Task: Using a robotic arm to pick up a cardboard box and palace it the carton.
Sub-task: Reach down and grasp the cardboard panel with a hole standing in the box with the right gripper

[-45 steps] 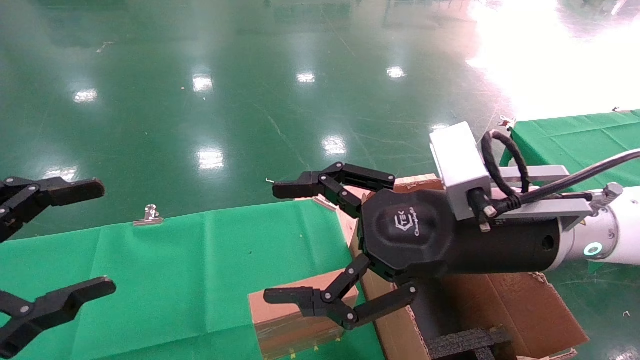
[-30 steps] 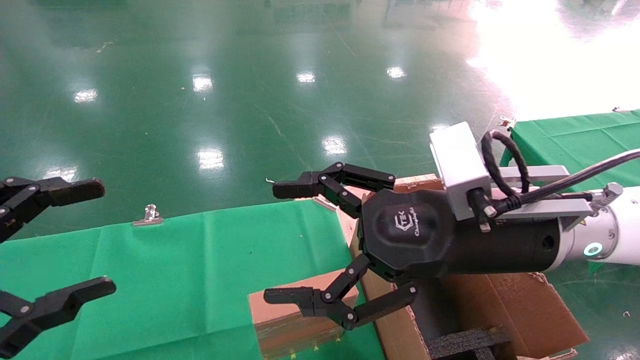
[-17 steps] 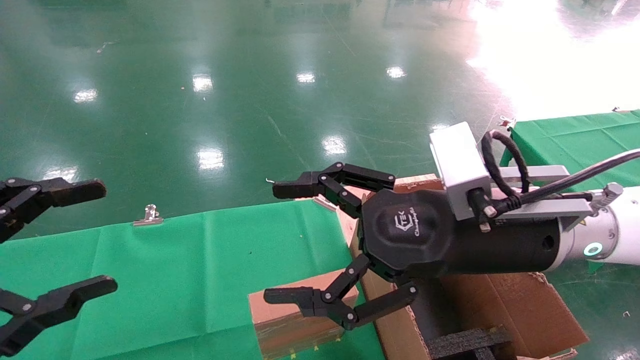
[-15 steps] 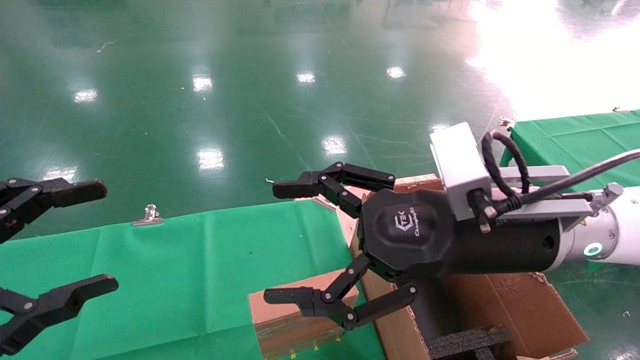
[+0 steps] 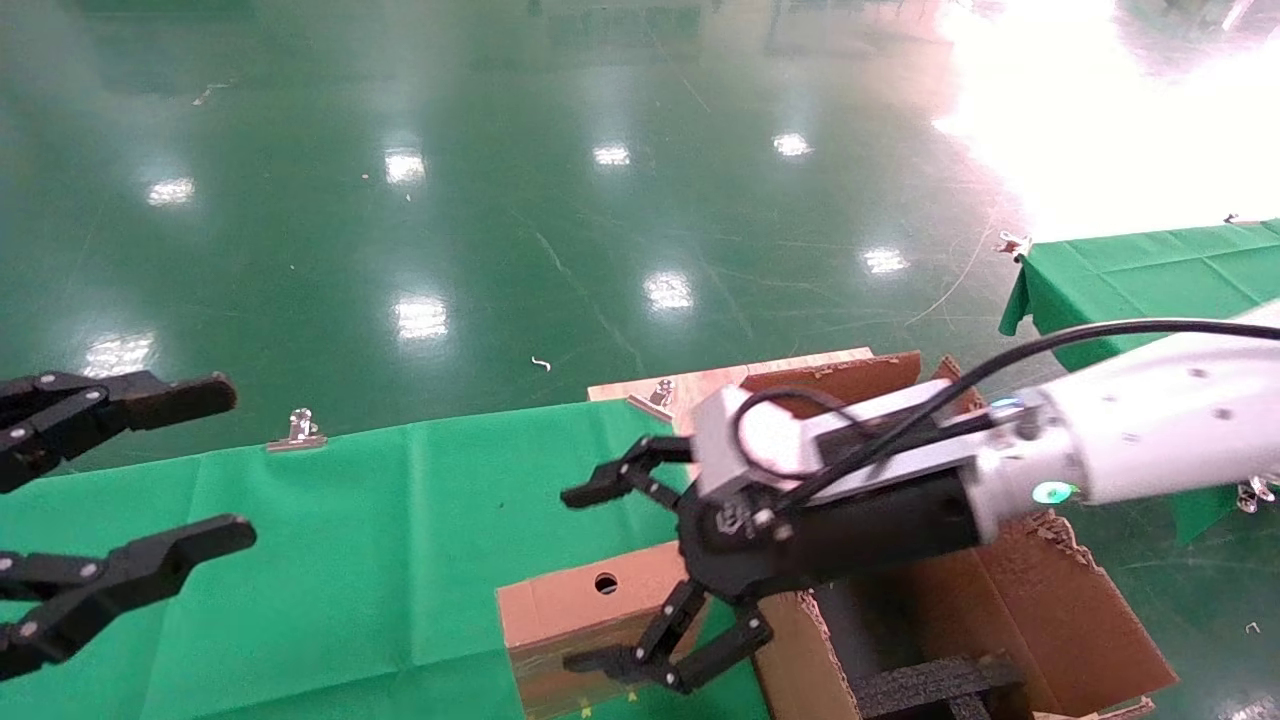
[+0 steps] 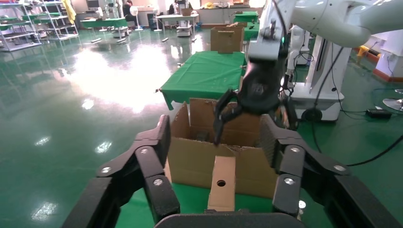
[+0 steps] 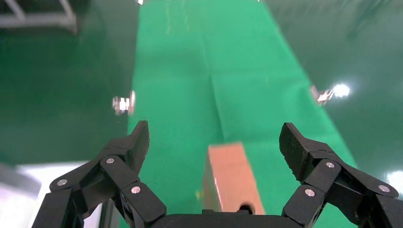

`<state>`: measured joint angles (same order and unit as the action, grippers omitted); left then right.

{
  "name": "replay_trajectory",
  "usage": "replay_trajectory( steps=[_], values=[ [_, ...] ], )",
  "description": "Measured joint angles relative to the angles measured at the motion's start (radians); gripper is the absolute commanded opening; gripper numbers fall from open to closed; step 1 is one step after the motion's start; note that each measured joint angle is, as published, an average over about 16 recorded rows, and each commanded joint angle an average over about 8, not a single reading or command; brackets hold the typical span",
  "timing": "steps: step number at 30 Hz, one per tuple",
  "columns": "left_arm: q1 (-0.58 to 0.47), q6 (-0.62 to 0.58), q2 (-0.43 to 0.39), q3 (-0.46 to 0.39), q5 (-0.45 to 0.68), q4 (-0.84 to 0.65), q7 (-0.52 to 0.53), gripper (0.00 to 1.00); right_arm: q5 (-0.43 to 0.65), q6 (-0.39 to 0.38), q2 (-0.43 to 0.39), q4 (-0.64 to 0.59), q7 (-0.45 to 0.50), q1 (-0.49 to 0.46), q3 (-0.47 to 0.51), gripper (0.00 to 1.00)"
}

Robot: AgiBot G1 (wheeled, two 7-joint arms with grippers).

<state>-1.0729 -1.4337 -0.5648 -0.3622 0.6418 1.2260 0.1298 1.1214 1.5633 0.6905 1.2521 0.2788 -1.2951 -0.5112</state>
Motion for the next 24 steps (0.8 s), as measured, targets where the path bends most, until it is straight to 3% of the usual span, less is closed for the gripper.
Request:
replay_trajectory(
  steps=[21,22,24],
  values=[
    [0.0,0.0,0.0,0.0,0.0,0.0,0.0,0.0,0.407,0.01,0.209,-0.038,0.01,-0.275,-0.359,1.0],
    [0.0,0.0,0.0,0.0,0.0,0.0,0.0,0.05,0.419,0.01,0.219,-0.041,0.009,-0.284,-0.373,1.0],
    [0.0,0.0,0.0,0.0,0.0,0.0,0.0,0.3,0.441,0.009,0.237,-0.045,0.003,-0.302,-0.4,1.0]
  ],
)
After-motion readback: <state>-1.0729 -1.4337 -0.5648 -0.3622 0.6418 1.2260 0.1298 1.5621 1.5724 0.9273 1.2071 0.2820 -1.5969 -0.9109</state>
